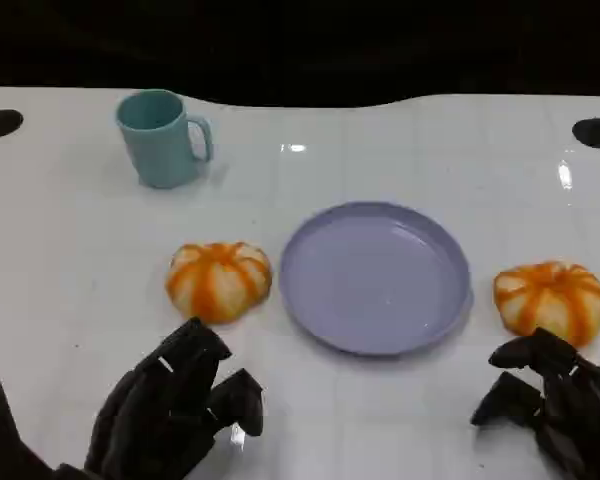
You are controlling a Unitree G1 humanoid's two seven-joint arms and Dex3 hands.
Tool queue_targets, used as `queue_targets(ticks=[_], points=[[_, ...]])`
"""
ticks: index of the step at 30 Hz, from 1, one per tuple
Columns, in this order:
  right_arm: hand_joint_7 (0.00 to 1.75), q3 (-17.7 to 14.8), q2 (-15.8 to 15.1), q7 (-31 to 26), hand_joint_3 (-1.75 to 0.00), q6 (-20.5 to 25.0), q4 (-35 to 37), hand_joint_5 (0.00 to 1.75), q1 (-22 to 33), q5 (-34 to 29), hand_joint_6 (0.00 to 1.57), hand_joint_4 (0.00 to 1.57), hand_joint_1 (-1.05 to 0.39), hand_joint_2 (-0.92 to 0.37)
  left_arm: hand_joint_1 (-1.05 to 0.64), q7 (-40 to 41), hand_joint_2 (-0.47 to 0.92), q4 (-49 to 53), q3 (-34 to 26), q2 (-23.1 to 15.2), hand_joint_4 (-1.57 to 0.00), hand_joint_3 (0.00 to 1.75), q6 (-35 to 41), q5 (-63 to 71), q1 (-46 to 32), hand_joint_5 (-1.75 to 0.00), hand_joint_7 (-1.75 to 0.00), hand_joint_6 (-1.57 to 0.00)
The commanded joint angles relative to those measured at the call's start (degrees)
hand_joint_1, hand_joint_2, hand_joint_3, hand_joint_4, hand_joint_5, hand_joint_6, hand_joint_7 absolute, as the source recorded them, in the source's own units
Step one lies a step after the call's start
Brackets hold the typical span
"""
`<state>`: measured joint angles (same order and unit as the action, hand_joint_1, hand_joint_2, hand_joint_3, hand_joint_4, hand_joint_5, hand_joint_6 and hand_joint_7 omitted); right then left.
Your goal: Grasp the bread from the table and place it into the plate.
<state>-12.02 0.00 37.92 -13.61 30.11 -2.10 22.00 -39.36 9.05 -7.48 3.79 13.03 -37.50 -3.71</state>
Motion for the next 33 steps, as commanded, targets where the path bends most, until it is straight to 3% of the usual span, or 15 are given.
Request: queue_targets(ticks=[1,28,33], points=[[1.17,0.10,-0.68,-0.32,-0.24,-0.71,-0.27,1.50,0.27,-0.14,0.61,0.65,-0.56,-0.92,-0.54,-0.24,0.92,0.01,-0.39,-0.38,-0.74,0.20,-0.22,-0.14,0.03,-1.75,-1.36,-0.59],[1.19,-0.28,-0.63,0.73,-0.21,-0.59,0.93,1.49,-0.37,0.78,0.61,0.67,-0.55,-0.92,-0.55,-0.79,0.92,0.91,-0.26,-0.25,-0.75,0.22,-1.88,0.35,0.28,-1.75,-1.39,-0.58],[1.18,-0.30,-0.77,1.29,-0.22,0.03,1.01,1.48,-0.54,0.99,0.61,0.66,-0.55,-0.92,-0.54,-0.88,0.92,1.11,-0.29,-0.14,-0.71,0.22,-3.89,1.28,0.57,-1.73,-1.32,-0.58]])
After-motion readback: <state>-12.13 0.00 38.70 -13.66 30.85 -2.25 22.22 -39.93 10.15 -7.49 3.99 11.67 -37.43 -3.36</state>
